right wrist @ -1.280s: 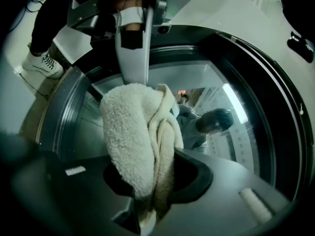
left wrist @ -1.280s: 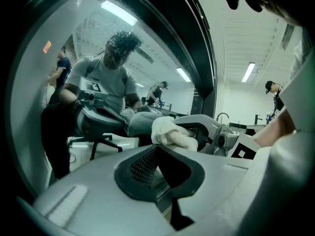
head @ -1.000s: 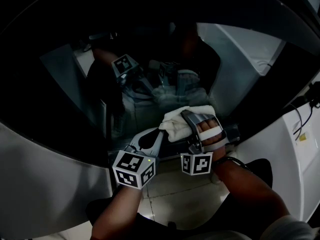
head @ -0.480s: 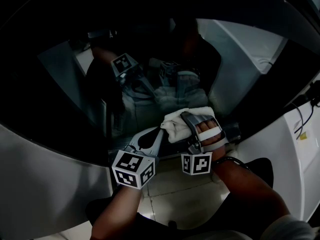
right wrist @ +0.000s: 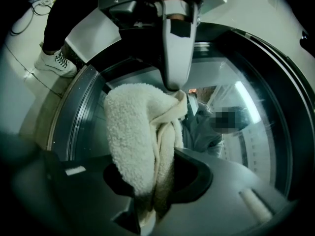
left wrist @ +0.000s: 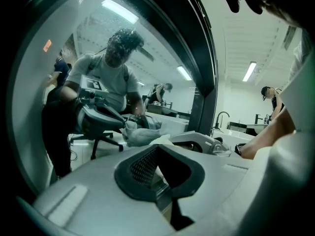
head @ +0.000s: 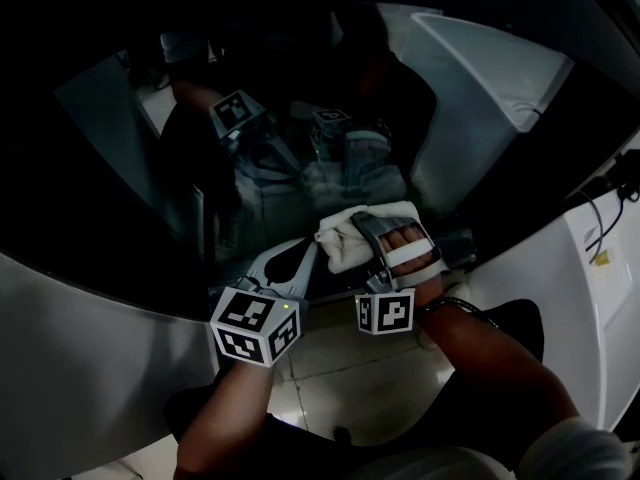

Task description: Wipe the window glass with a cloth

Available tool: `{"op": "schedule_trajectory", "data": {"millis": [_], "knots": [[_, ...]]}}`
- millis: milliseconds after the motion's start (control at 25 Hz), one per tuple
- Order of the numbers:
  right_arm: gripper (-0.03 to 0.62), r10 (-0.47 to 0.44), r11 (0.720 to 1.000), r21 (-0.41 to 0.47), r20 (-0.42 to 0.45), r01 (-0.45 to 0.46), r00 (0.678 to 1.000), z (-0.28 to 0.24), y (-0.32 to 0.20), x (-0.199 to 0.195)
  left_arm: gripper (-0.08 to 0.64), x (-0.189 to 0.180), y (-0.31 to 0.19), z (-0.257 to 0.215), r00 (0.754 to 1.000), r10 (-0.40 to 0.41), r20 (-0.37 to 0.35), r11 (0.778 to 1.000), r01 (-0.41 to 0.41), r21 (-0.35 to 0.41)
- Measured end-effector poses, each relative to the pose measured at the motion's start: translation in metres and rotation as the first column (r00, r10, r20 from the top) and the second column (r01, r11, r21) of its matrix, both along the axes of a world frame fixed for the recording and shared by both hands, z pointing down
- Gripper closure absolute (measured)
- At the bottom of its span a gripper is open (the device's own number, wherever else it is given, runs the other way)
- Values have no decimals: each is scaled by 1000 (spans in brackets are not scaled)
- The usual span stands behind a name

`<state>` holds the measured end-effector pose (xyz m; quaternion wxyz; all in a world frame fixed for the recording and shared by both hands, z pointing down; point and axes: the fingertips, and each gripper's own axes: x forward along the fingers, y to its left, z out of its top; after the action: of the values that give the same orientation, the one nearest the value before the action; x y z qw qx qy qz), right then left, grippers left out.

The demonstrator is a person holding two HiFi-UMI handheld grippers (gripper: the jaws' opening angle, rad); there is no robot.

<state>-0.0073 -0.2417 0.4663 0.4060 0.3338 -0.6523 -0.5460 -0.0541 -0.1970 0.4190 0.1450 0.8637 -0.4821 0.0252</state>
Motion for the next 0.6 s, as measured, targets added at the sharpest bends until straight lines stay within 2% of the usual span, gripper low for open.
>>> {"op": "schedule_trajectory", "data": {"millis": [480, 600], "knots": [[471, -19, 1000, -13, -39, 18, 999, 6, -3, 0, 543, -1, -2, -2, 1000, -11, -3, 1000, 12, 2], [471, -20, 998, -52, -47, 18, 999, 9, -3, 1, 543, -1, -3, -1, 1000, -14, -4, 1000, 14, 7]]}}
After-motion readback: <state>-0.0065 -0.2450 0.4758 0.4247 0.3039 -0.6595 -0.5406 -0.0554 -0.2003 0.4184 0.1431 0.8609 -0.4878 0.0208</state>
